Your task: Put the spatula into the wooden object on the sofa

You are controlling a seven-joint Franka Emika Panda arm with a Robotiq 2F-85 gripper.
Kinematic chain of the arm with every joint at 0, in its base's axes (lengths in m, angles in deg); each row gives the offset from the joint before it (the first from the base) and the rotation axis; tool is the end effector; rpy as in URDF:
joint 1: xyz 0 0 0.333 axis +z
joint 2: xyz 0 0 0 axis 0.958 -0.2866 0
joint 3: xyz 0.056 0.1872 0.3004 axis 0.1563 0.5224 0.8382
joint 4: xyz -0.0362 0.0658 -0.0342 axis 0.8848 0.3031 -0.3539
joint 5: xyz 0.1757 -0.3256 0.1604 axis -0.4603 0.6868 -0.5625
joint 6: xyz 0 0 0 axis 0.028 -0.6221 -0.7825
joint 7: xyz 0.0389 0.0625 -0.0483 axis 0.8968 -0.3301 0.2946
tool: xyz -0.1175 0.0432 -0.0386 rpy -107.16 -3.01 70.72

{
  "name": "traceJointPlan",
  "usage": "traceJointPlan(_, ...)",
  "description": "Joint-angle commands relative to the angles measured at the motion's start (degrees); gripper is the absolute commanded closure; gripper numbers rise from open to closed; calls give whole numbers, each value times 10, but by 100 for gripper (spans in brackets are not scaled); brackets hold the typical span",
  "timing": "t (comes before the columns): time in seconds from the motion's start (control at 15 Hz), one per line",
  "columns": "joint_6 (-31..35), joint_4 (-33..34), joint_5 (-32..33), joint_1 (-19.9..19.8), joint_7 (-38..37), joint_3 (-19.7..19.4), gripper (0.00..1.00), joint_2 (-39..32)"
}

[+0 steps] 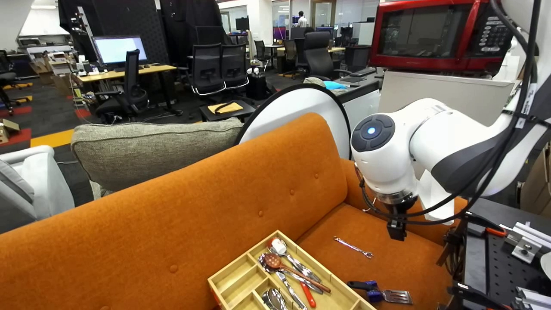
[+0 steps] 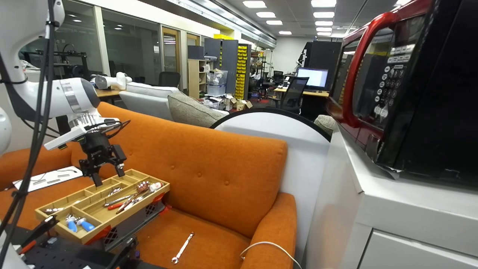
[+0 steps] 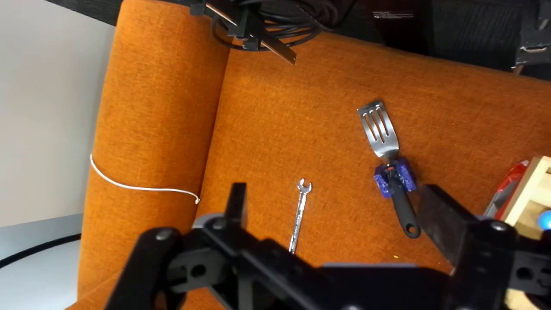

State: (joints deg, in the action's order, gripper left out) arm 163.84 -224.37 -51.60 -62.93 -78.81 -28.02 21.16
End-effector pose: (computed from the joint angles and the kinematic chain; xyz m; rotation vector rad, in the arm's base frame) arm 0.3819 0.1373 0.1826 2.6056 0.1986 -0.3379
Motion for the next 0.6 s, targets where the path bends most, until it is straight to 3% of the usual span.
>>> traceJointPlan(0.0,93,9,11,5,43,-34,0,-39)
traceJointPlan(0.2,200,29,23,4,116,-70,0,-105)
traceJointPlan(0.53,262,83,10,15,266,-119,0,-228)
